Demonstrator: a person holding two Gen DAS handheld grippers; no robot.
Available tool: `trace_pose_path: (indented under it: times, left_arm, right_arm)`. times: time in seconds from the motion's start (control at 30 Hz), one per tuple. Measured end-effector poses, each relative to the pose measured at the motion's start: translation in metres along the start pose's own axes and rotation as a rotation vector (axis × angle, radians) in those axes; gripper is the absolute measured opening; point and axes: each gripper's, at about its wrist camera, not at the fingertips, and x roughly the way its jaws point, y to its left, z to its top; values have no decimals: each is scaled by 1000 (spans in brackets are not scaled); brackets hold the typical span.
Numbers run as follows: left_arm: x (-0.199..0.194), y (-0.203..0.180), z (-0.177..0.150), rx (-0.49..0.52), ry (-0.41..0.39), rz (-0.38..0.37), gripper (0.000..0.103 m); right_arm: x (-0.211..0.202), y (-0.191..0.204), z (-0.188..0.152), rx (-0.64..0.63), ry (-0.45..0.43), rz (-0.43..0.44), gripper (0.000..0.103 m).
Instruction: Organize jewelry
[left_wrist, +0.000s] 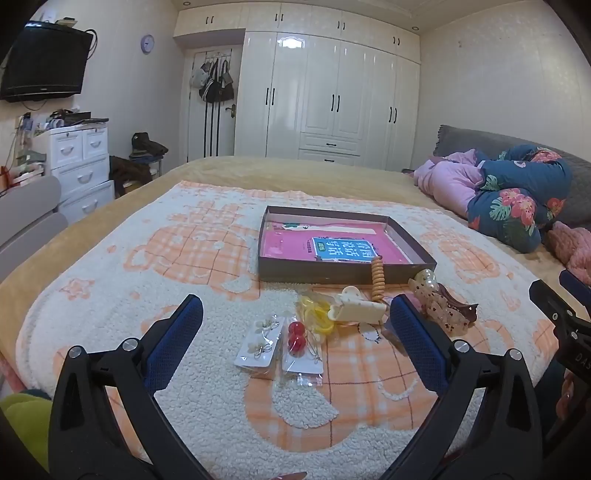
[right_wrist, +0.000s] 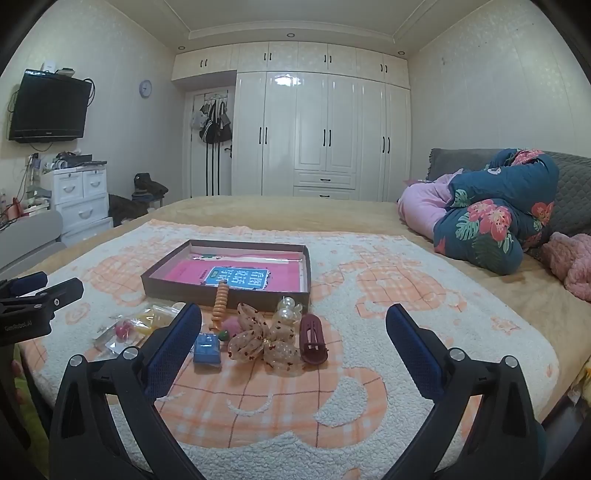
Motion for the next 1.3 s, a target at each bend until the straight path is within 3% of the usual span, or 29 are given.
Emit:
trace_pose_path:
  times: [1.3]
  left_arm:
    - [-1,0,5,4,-14,1,93]
  right_arm:
    - [-1,0,1,-3,-6,5,98]
